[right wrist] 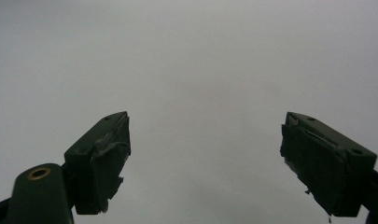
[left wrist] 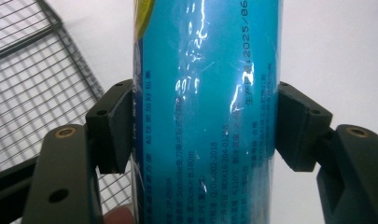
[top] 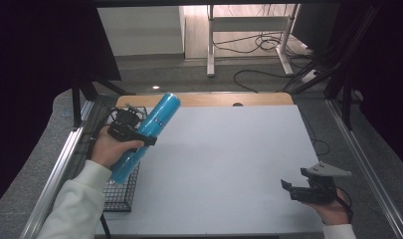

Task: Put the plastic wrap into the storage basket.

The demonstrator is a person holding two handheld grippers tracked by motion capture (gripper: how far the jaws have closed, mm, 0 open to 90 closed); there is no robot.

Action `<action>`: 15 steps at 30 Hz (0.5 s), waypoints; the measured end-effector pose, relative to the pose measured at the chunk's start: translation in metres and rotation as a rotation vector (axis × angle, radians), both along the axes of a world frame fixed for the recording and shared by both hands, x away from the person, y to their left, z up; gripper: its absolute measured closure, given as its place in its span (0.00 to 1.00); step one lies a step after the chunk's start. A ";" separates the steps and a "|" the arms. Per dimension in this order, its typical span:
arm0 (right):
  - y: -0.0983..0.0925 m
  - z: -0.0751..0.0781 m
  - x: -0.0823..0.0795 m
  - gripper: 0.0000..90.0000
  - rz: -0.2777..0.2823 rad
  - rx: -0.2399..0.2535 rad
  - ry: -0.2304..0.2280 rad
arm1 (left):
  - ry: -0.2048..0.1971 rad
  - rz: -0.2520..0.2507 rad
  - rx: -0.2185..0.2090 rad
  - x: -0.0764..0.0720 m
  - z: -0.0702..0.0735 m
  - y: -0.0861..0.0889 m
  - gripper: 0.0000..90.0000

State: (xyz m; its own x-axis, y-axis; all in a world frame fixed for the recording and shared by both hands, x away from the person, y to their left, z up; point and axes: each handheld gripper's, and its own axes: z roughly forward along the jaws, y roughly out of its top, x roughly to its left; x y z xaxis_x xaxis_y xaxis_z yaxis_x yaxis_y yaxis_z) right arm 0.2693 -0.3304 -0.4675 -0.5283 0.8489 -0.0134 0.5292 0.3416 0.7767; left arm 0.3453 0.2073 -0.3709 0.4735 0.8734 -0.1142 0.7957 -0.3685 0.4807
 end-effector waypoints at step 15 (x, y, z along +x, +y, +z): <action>0.000 0.000 0.000 0.18 -0.005 -0.002 0.000 | 0.040 0.110 0.032 0.006 -0.007 0.044 0.35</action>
State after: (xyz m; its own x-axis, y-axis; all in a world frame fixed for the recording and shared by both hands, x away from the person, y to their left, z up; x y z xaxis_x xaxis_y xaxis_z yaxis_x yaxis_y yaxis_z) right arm 0.2697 -0.3299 -0.4680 -0.5243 0.8514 -0.0148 0.5312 0.3406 0.7758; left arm 0.3509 0.2509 -0.3779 0.3702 0.9233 -0.1024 0.8506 -0.2926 0.4369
